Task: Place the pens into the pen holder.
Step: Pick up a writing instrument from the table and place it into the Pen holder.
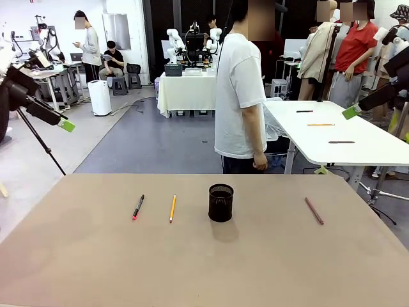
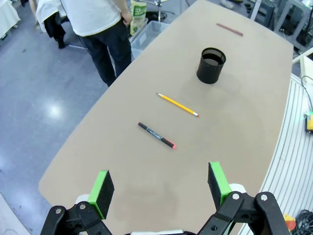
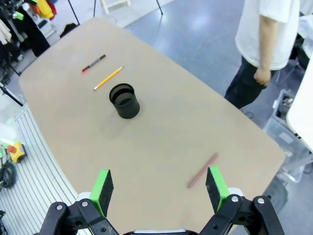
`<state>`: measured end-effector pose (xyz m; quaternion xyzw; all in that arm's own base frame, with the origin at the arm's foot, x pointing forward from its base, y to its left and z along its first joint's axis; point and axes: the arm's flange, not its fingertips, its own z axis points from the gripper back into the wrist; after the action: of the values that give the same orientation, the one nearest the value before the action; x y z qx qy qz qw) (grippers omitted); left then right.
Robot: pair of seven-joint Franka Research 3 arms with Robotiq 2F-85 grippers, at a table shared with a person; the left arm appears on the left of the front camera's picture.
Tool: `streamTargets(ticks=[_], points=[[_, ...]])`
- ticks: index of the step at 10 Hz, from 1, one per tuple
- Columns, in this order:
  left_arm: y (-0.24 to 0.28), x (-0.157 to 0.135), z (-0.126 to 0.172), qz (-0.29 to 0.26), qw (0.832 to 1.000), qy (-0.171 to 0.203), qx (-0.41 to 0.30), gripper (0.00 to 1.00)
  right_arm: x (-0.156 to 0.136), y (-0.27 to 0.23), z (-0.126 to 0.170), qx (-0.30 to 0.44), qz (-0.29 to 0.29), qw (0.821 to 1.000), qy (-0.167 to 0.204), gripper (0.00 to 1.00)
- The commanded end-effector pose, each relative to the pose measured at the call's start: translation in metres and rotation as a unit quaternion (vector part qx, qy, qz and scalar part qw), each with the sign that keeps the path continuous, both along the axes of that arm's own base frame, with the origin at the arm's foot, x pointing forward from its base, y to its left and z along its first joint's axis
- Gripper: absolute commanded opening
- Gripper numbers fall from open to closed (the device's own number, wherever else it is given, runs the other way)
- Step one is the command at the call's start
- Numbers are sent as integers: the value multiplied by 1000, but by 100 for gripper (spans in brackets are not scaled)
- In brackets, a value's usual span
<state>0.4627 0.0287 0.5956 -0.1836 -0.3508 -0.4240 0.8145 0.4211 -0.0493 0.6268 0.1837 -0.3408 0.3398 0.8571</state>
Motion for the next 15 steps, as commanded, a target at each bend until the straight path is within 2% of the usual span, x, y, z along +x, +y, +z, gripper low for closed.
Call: streamTargets(ticks=[1,14,15], points=[[1,0,0,-1,1000,1,3,100,-4,-9,-2,8,-5,1000,0,100],[1,0,0,-1,1000,1,3,100,-2,-9,-1,0,-8,1000,5,100],[1,0,0,-1,1000,1,3,100,14,-7,-12,-6,-81,996,31,100]])
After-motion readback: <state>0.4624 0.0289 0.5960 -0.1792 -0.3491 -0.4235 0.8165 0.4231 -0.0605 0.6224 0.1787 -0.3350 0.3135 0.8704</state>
